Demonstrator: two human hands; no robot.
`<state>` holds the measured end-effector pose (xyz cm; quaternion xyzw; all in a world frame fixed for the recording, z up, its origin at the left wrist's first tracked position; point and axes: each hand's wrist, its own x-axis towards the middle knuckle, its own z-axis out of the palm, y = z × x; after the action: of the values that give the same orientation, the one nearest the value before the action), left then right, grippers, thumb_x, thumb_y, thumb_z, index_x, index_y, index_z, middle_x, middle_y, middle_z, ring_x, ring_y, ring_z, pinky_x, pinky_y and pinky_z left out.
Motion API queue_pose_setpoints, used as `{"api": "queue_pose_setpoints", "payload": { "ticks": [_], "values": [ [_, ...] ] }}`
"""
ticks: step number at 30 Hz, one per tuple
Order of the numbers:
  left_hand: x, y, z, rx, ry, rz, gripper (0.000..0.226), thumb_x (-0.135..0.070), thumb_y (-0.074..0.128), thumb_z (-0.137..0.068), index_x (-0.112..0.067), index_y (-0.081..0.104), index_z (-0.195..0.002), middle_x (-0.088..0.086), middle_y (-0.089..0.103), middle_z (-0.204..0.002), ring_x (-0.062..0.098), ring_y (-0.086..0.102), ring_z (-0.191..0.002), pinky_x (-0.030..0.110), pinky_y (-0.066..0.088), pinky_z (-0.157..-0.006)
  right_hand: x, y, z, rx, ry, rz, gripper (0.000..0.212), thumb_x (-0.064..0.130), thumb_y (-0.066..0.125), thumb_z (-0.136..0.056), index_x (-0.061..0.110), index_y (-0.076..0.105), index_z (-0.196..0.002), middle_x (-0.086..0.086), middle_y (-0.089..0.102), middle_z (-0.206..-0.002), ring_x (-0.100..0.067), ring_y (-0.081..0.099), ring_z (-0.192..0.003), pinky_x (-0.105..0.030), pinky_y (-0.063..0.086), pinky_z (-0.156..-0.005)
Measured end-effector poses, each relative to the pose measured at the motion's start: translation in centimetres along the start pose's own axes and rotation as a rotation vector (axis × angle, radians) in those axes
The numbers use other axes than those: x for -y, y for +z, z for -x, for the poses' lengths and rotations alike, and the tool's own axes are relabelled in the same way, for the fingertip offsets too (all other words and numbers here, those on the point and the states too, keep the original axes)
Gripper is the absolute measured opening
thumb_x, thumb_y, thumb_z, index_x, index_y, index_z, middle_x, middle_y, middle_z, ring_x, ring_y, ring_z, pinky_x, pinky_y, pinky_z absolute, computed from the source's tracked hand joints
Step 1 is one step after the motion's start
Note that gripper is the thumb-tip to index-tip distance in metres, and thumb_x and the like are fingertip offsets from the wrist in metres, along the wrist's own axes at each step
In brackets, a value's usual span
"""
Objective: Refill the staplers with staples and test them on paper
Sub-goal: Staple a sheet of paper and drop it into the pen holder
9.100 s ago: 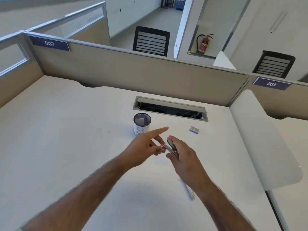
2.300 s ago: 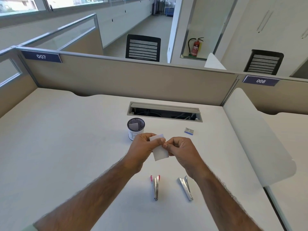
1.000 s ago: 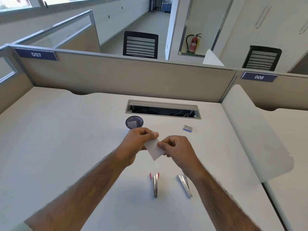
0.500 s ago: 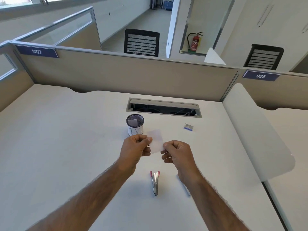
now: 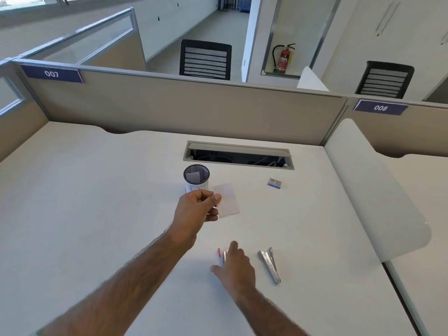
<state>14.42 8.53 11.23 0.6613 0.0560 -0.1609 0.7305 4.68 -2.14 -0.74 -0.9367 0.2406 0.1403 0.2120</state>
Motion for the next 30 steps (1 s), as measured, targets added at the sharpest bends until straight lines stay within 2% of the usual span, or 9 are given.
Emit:
{"api": "queue_pose_setpoints", "payload": {
  "ticks": [2, 5, 7, 10, 14, 18, 21, 26, 30],
  "values": [
    [0.0, -0.1, -0.1, 0.004, -0.001, -0.006, 0.015, -0.013, 0.073, -0.094, 0.002, 0.072, -0.095, 0.012, 0.067, -0.079, 0.018, 0.061, -0.064, 0.028, 0.057, -0.063, -0.1, 0.8, -0.2, -0.048, -0.005, 0.031, 0.046, 0.037, 0.061, -0.087, 0.017, 0.039, -0.121, -0.004, 0.059, -0.116, -0.026, 0.061, -0.11, -0.034, 0.052, -0.081],
    [-0.1, -0.5, -0.2, 0.005, -0.005, -0.011, 0.014, -0.014, 0.073, -0.094, 0.0, 0.072, -0.094, 0.01, 0.068, -0.077, 0.016, 0.061, -0.062, 0.029, 0.058, -0.064, -0.6, 0.9, -0.8, -0.047, 0.007, -0.101, 0.033, 0.038, 0.057, -0.092, 0.016, 0.047, -0.114, -0.002, 0.062, -0.111, -0.025, 0.065, -0.104, -0.033, 0.051, -0.079],
    [-0.2, -0.8, -0.4, 0.006, -0.004, -0.006, 0.011, -0.013, 0.074, -0.093, -0.003, 0.072, -0.09, 0.007, 0.068, -0.074, 0.016, 0.061, -0.061, 0.03, 0.058, -0.064, -1.0, 0.3, -1.3, 0.039, 0.02, -0.295, 0.028, 0.027, 0.065, -0.083, 0.015, 0.052, -0.105, 0.0, 0.064, -0.104, -0.024, 0.065, -0.093, -0.033, 0.053, -0.075],
    [-0.2, -1.3, -0.6, 0.003, -0.004, -0.01, 0.011, -0.013, 0.073, -0.094, -0.005, 0.072, -0.087, 0.008, 0.069, -0.073, 0.016, 0.062, -0.06, 0.028, 0.058, -0.062, -1.5, -1.3, -1.5, 0.207, 0.076, -0.696, 0.026, 0.007, 0.066, -0.074, 0.012, 0.049, -0.092, -0.003, 0.057, -0.092, -0.021, 0.059, -0.073, -0.036, 0.058, -0.06],
    [-0.2, -1.5, -0.5, 0.029, -0.014, -0.023, 0.011, -0.014, 0.074, -0.094, -0.005, 0.073, -0.088, 0.008, 0.07, -0.076, 0.017, 0.063, -0.062, 0.027, 0.058, -0.062, -1.8, -4.2, -1.4, 0.264, -0.027, -1.041, 0.03, -0.004, 0.063, -0.084, 0.009, 0.042, -0.102, -0.015, 0.061, -0.095, -0.025, 0.067, -0.063, -0.033, 0.053, -0.052],
    [-0.5, -1.7, -0.5, 0.045, -0.005, -0.02, 0.012, -0.014, 0.074, -0.093, -0.005, 0.072, -0.085, 0.004, 0.07, -0.071, 0.014, 0.063, -0.06, 0.027, 0.059, -0.062, -1.3, -8.2, -0.8, 0.237, -0.172, -1.169, 0.047, 0.002, 0.063, -0.075, 0.017, 0.05, -0.118, -0.009, 0.067, -0.088, -0.02, 0.062, -0.065, -0.029, 0.044, -0.053],
    [-0.9, -1.8, -0.6, 0.044, 0.005, -0.029, 0.011, -0.014, 0.073, -0.094, -0.005, 0.072, -0.087, 0.004, 0.07, -0.072, 0.014, 0.063, -0.06, 0.028, 0.059, -0.063, -0.9, -10.8, -0.5, 0.227, -0.26, -1.199, 0.04, 0.003, 0.063, -0.076, 0.01, 0.056, -0.114, -0.008, 0.065, -0.085, -0.019, 0.06, -0.066, -0.03, 0.046, -0.054],
    [-1.6, -1.6, -0.3, 0.063, 0.023, -0.052, 0.011, -0.014, 0.073, -0.094, -0.004, 0.072, -0.089, 0.005, 0.07, -0.073, 0.014, 0.063, -0.061, 0.027, 0.059, -0.062, -0.3, -14.2, 0.0, 0.122, -0.346, -1.165, 0.037, -0.003, 0.063, -0.085, 0.012, 0.051, -0.116, -0.014, 0.074, -0.094, -0.024, 0.064, -0.066, -0.029, 0.044, -0.052],
    [-2.0, -1.4, 0.0, 0.075, 0.041, -0.077, 0.011, -0.014, 0.074, -0.094, -0.006, 0.073, -0.086, 0.007, 0.07, -0.072, 0.014, 0.063, -0.06, 0.026, 0.059, -0.061, -0.2, -15.6, 0.0, 0.205, -0.328, -1.223, 0.027, 0.032, 0.057, -0.096, 0.021, 0.066, -0.119, -0.012, 0.071, -0.092, -0.022, 0.061, -0.074, -0.034, 0.043, -0.063]
  ]
}}
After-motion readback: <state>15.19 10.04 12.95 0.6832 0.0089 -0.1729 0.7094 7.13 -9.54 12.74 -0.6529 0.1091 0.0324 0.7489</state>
